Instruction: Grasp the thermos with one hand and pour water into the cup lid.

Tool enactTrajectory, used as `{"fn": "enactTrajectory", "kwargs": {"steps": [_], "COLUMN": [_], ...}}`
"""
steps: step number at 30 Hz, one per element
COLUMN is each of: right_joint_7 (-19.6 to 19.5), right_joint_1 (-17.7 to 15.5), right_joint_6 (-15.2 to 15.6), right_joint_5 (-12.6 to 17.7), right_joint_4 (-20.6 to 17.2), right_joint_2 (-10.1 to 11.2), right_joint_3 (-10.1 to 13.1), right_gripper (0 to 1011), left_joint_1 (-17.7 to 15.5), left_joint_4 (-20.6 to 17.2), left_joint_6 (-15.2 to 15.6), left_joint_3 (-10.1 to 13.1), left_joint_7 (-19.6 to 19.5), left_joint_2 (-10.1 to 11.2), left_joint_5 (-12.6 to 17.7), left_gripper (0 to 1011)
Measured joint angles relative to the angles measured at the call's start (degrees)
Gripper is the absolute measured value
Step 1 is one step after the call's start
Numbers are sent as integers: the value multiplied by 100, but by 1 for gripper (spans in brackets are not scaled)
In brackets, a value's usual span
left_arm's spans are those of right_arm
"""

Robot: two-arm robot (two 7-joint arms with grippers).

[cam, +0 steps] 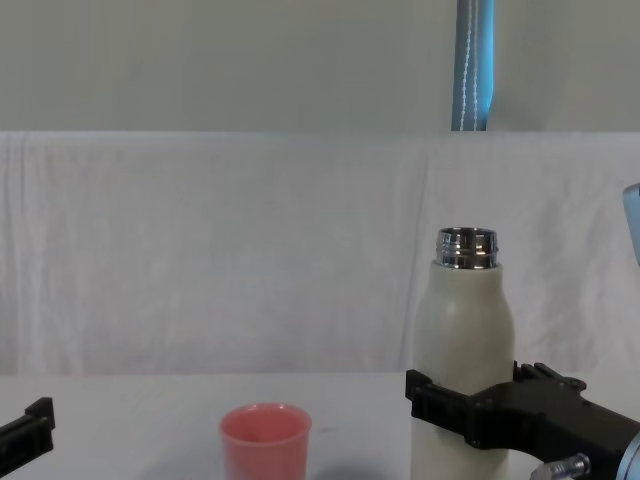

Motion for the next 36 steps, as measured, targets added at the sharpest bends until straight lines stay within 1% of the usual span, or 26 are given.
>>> {"fn": "enactTrajectory", "kwargs": {"steps": [3,6,36], "right_joint_7": [-1,-2,-8], "right_joint_1": [0,-1,-8], "right_joint_6": [-1,-2,-7], "right_joint_5": [-1,-4,-6], "right_joint_4": [0,0,-6], "right_joint_2": [0,0,0], "right_joint_3": [0,1,10], "right_gripper": [1001,960,957], "left_joint_1": [0,0,0], "left_joint_4": [0,0,0], "left_joint_6": [0,0,0], "left_joint_3": [0,0,0], "left_joint_7": [0,0,0], "left_joint_2": [0,0,0], "left_joint_5": [0,0,0], "left_gripper": [1001,1001,1001]}}
